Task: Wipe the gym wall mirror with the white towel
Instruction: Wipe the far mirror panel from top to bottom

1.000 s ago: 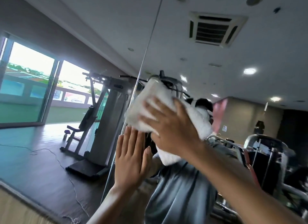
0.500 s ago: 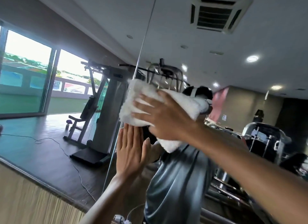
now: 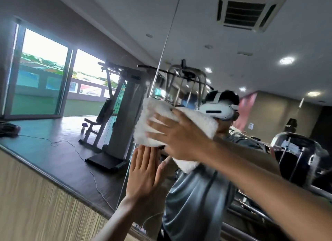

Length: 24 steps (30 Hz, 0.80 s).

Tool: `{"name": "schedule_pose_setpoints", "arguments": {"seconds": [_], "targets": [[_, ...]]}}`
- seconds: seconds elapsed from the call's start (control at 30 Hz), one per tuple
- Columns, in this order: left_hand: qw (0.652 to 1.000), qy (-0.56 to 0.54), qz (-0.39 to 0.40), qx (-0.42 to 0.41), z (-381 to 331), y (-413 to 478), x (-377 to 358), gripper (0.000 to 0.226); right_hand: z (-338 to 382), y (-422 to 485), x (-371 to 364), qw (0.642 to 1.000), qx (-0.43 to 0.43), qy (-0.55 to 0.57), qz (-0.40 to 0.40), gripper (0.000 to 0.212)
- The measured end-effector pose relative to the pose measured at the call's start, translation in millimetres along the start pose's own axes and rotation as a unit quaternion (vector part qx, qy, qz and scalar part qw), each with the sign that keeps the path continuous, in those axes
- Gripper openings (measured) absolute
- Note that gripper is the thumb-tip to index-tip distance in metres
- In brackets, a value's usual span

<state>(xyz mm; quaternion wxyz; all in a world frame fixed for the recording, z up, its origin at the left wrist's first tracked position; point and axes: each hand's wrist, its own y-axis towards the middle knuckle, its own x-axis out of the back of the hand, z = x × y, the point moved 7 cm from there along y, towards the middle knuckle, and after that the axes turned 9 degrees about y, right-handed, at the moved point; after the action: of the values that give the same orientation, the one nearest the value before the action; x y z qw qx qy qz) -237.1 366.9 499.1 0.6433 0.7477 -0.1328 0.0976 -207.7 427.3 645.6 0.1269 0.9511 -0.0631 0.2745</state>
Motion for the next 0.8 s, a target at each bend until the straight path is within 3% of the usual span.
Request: {"name": "schedule_pose_setpoints", "arguments": {"seconds": [0.1,0.2,0.3,0.37,0.43,0.5,0.57,0.67,0.73,0.8], "targets": [[1.0,0.016,-0.003,-0.012,-1,-11,-3,0.065,-47,-23,27,0.999,-0.012,0.032,-0.009,0.054],[1.0,0.027,0.002,0.0,0,-10,-5,0.067,-99,-19,59,0.979,-0.176,0.008,-0.103,0.053],[0.999,0.027,0.019,-0.002,1,-12,-8,0.067,-72,-8,44,0.94,-0.295,-0.018,-0.17,0.059],[0.999,0.019,0.027,0.004,2,-13,-9,0.065,-24,-2,12,0.953,-0.259,0.002,-0.156,0.063],[0.999,0.013,0.038,0.012,2,-14,-9,0.065,19,-7,-15,0.986,-0.142,0.006,-0.082,0.061],[0.999,0.008,0.042,0.016,1,-15,-10,0.065,21,-28,-19,0.997,-0.076,0.006,-0.031,0.059],[1.0,0.013,0.023,0.013,1,-15,-8,0.065,-7,-46,-2,0.994,-0.099,0.015,-0.035,0.059],[1.0,0.015,0.014,0.004,0,-16,-7,0.066,-56,-61,26,0.966,-0.24,-0.004,-0.095,0.06],[1.0,0.016,0.014,0.001,0,-15,-7,0.066,-53,-55,30,0.939,-0.311,-0.033,-0.143,0.06],[1.0,0.012,0.022,0.003,1,-17,-10,0.066,-23,-49,13,0.936,-0.317,-0.021,-0.15,0.061]]}}
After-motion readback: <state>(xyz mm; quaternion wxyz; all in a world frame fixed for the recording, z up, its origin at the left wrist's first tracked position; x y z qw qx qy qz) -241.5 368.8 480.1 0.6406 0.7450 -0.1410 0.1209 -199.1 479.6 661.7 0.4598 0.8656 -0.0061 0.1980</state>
